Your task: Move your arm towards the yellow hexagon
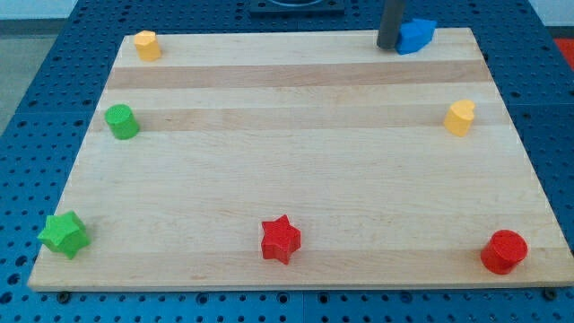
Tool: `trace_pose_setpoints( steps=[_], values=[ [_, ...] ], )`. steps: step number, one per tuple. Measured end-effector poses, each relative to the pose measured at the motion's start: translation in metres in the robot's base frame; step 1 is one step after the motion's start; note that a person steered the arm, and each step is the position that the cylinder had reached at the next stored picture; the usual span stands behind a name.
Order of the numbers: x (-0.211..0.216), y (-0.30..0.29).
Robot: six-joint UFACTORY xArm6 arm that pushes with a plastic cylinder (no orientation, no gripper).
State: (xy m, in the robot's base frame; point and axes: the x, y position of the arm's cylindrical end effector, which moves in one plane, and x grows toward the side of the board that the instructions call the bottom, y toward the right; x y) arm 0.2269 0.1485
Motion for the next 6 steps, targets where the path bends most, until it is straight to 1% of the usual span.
trace_pose_setpoints(
  steps=[1,2,3,4,5,6],
  values=[
    [0.022,-0.022],
    [0.043,-0.118],
    [0.043,-0.250],
    [0.053,-0.379],
    [0.057,-0.449],
    [0.029,-0.453]
  ],
)
